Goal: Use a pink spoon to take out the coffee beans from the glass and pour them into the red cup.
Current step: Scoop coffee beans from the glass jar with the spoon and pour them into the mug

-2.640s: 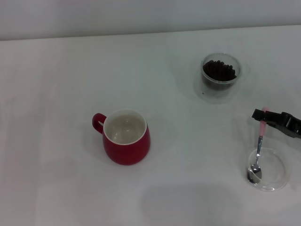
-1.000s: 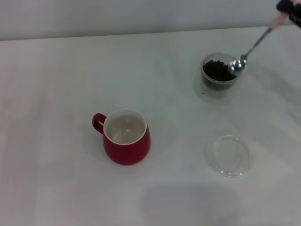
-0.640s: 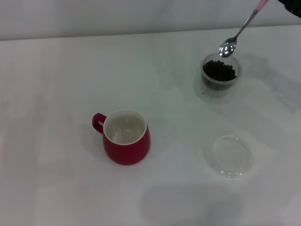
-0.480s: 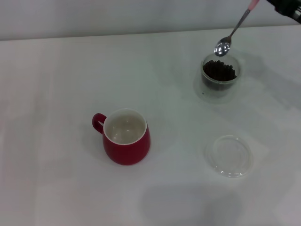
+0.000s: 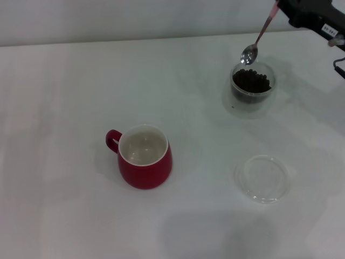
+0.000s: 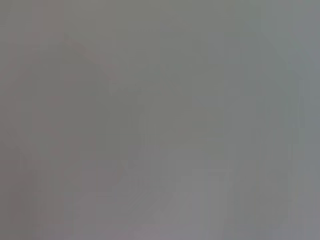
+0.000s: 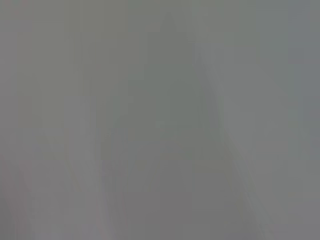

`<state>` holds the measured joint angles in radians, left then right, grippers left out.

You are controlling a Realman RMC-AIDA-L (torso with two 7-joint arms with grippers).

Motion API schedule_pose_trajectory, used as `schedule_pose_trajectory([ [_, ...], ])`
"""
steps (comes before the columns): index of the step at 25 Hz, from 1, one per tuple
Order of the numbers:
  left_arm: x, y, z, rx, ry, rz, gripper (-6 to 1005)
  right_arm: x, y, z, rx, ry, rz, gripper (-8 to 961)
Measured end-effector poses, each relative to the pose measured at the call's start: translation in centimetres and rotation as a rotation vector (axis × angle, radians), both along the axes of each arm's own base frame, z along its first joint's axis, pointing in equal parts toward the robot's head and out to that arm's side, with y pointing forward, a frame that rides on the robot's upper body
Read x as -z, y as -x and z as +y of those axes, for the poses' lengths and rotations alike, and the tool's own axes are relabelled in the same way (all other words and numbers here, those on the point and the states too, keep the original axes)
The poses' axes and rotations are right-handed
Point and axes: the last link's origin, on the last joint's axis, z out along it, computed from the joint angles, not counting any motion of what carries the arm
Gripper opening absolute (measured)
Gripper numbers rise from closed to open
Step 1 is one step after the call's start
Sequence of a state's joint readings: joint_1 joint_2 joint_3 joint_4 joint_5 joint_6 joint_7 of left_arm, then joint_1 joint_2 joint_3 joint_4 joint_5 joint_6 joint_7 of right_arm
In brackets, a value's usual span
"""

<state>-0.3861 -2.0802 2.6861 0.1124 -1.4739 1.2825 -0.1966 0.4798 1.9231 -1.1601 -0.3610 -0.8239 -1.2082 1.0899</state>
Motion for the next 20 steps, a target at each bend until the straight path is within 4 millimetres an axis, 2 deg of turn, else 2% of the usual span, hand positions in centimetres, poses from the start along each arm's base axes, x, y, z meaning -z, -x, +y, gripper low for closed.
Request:
schedule_pose_trajectory([
  [7,0.2,0.3,0.2,-0.028,0.017,-0.007,887,1.3,-0.6,0.0,0.037,-0.035,-0.074,170],
  [20,0.2,1.1,-0.1,-0.063,0.03,-0.001,886,2.0,-1.9,-0.8,0.079,-0.061,-0.129,175],
])
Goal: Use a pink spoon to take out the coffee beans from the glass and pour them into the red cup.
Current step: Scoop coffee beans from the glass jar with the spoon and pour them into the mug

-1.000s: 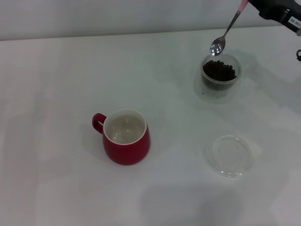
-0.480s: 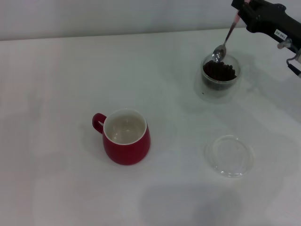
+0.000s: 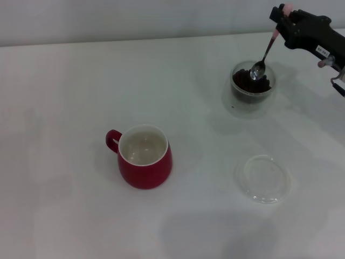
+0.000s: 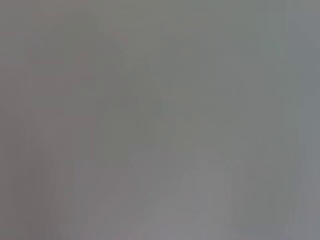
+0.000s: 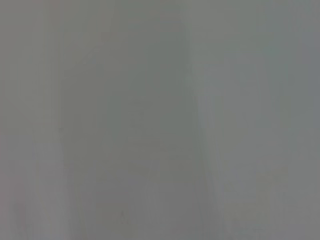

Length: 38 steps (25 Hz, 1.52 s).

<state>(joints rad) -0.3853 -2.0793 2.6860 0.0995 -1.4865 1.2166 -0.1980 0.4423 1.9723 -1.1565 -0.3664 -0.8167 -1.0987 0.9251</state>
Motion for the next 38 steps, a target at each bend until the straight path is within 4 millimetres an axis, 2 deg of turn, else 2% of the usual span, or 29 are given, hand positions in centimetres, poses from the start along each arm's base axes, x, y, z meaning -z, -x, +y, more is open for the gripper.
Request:
schedule_pose_trajectory([
  [19,0.3,-0.3,0.1,0.005,0.007,-0.009,886,1.7,-0.7,-0.4,0.069,0.009,-0.006,183],
  [38,0.3,-0.3,0.2,0.004,0.006,0.002,886,1.7,-1.6,-0.1,0.236,0.088,0.223,192],
])
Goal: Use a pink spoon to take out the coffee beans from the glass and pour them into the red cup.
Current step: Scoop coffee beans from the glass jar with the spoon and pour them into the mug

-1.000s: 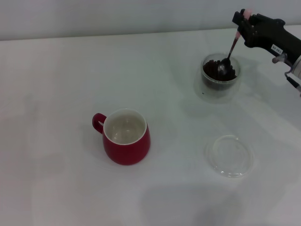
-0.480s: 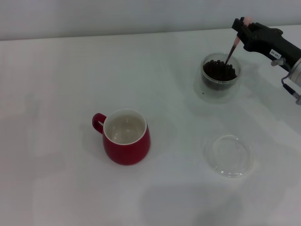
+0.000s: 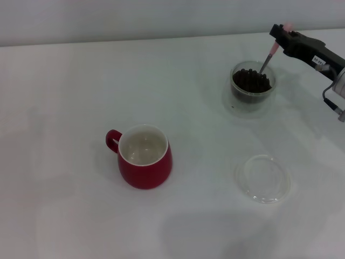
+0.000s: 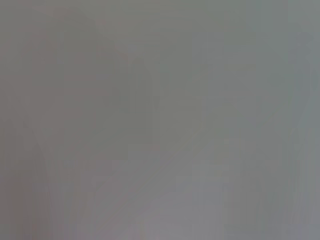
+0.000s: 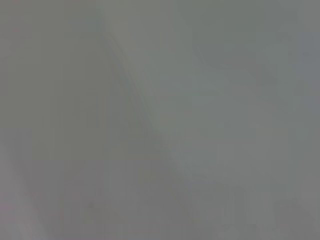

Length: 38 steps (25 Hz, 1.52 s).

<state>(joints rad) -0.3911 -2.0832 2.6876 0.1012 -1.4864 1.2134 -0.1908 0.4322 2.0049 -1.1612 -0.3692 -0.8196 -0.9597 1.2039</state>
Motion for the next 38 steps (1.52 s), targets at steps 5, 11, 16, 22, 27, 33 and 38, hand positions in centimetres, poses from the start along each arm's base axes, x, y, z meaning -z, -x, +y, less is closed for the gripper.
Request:
schedule_pose_trajectory([
  [5,0.0,0.0,-0.1,-0.002,0.0,0.0,886,-0.1,-0.2,0.0,0.04,0.011,0.071,194],
  [11,0.0,0.2,-0.3,-0.007,-0.001,-0.001,887,-0.5,-0.8,-0.4,0.084,0.02,0.145,196],
  [16,0.0,0.3,-0.3,-0.007,-0.002,-0.004,887,-0.7,-1.1,-0.5,0.116,0.03,0.189,199],
  [22,0.0,0.3,-0.4,-0.008,-0.003,-0.004,887,-0.7,-1.2,-0.4,0.141,0.043,0.235,201],
  [27,-0.1,0.3,-0.4,-0.008,-0.003,-0.003,887,-0.6,-1.4,-0.1,0.183,0.053,0.273,203],
  [33,-0.1,0.6,-0.8,-0.017,-0.004,-0.004,887,-0.7,-1.3,0.2,0.199,0.057,0.292,206],
  [38,-0.1,0.7,-0.9,-0.02,-0.009,-0.005,887,-0.9,-1.5,0.4,0.226,0.058,0.322,208],
])
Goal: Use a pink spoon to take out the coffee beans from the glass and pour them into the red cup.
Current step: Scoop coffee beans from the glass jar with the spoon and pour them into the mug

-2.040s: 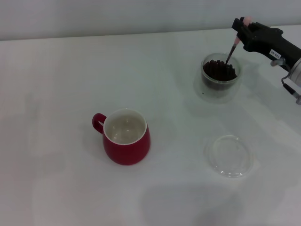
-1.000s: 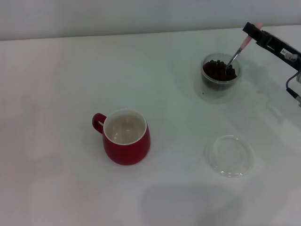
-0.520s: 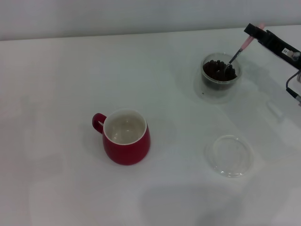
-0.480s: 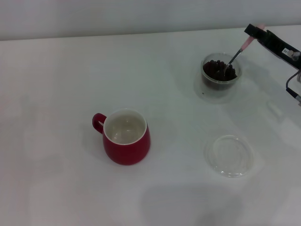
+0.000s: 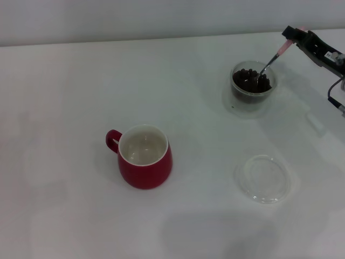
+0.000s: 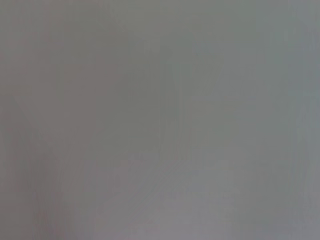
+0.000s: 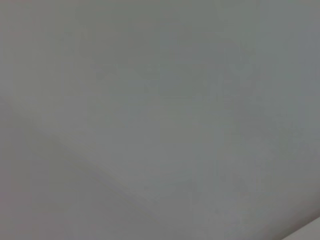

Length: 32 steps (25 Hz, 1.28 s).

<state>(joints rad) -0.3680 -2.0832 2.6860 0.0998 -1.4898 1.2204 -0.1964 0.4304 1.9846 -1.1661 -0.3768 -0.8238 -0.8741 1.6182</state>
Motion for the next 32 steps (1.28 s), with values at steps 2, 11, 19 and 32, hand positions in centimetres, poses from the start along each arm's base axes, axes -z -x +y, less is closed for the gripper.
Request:
schedule_pose_trajectory([
  [2,0.0,0.0,0.0,-0.002,-0.003,-0.001,886,-0.2,-0.1,0.1,0.01,0.001,0.014,209],
  [11,0.0,0.0,-0.1,-0.005,-0.005,-0.007,886,-1.0,-0.5,0.2,0.047,0.005,0.079,213],
  [19,0.0,0.0,-0.1,-0.004,-0.007,-0.009,886,-1.6,-0.5,0.7,0.072,0.002,0.127,216],
  [32,-0.4,0.1,0.2,-0.014,-0.034,-0.019,886,-2.1,-1.4,0.7,0.154,-0.001,0.221,222],
])
